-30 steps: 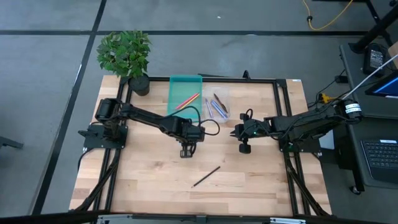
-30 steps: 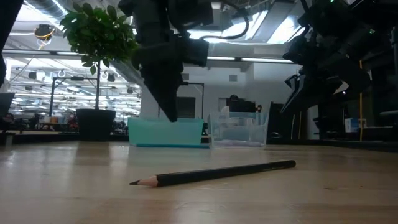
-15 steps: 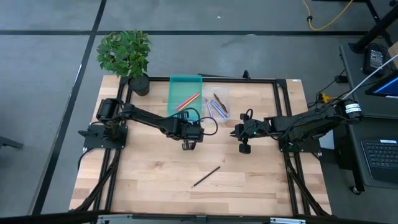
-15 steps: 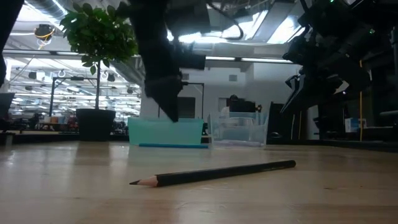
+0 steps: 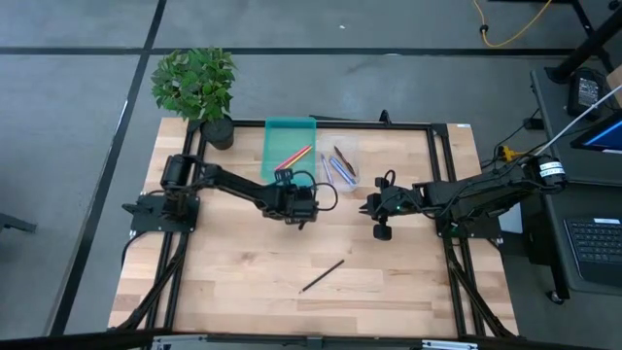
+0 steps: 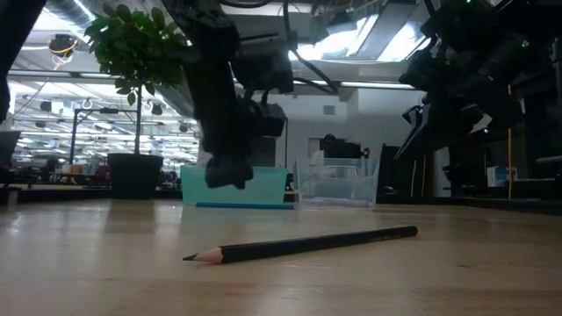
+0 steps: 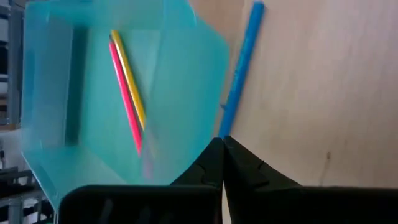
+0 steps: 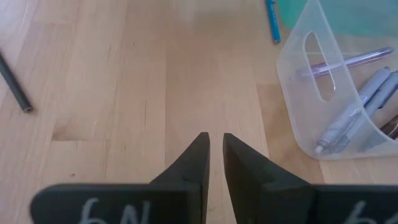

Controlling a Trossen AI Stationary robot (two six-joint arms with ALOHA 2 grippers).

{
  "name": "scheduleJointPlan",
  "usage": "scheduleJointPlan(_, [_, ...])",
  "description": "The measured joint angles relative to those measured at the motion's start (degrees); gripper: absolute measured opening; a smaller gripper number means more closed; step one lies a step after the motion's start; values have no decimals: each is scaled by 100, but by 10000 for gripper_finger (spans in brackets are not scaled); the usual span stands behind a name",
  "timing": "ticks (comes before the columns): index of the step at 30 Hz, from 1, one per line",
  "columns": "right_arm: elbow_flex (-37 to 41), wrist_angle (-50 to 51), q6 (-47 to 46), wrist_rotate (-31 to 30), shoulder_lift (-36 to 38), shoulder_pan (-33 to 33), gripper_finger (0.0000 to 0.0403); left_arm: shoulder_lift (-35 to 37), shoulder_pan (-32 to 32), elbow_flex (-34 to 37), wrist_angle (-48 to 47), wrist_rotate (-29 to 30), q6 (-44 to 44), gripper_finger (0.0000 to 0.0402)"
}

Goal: Sort pens & pencils
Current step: Put the blue pencil into the blue bin

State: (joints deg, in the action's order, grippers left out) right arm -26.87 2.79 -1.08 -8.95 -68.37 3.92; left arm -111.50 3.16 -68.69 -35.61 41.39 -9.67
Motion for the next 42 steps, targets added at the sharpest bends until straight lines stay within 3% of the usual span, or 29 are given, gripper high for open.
scheduleJointPlan(15, [0,13,2,11,0,1,48,-18,-514,38,561,-199,432,0])
scheduleJointPlan(28, [4,15,2,43,-1,0,48,-351,-426,241,571,-953,638,0])
scheduleJointPlan(35, [4,-92,-12,61,-1,0,48,-49,-103,-1,-127,-1228,659,0])
scheduleJointPlan(42, [4,-263,-13,125,-1,4,49,1143,311,-151,-661,-1056,80,0])
